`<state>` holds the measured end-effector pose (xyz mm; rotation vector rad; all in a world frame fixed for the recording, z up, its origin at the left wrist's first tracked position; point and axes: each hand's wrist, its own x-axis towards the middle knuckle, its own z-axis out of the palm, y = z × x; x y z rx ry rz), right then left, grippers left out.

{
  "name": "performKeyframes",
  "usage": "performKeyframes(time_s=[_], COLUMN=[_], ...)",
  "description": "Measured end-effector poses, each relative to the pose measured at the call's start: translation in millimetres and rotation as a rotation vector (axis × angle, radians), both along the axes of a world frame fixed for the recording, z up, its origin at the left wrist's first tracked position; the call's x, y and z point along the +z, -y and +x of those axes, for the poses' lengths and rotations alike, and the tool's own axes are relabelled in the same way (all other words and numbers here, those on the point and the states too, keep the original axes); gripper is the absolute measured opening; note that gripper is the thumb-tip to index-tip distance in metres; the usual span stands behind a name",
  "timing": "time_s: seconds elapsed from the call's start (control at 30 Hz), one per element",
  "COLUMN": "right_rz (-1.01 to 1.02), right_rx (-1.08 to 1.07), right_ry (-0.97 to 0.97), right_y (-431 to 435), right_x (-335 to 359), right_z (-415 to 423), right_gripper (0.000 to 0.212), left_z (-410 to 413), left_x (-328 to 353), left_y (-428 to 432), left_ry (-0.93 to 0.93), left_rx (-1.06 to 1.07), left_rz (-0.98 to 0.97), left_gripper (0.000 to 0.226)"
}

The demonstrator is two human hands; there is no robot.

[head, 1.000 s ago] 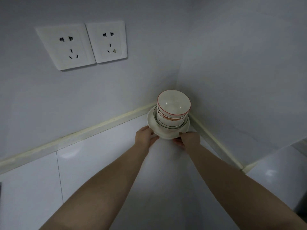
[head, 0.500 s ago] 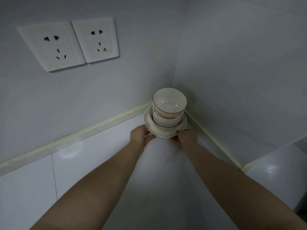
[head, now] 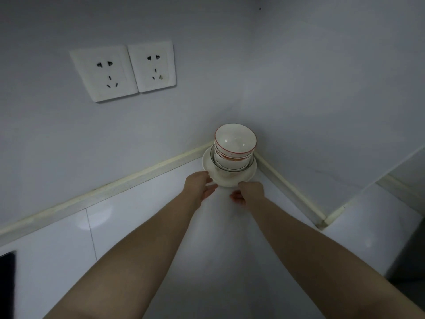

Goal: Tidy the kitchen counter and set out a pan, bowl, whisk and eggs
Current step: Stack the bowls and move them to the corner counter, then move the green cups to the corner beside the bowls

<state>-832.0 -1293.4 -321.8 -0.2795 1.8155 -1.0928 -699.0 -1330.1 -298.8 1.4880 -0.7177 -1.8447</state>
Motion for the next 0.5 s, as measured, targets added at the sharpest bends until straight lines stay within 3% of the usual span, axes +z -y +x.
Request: performKeyframes(time_s=[0.1,0.2,0.33,0.5], right_rz=[-0.006,-0.058,-0.215,-0.337], right_rx=[0.075,0.191,0.363,0.605], right_ry=[-0.064,-0.206,-0.547,-0.956], right_y=[-13,-21,-53,-99], right_x=[20,37,62,87], right_z=[16,31,65,108], right_gripper=[0.013,0.012,0.026,0.033], left_z=[15,31,71,128], left_x=[15,25,49,71], left_y=[-15,-29,-68,-121], left_ry=[0.097,0.285,0.676,0.981], left_rx=[-0.069,-0.198,-0.375,-0.511], left_rz=[-0.093,-0.311,-0.683,-0.887], left_gripper=[0.022,0.03,0.035,0.045])
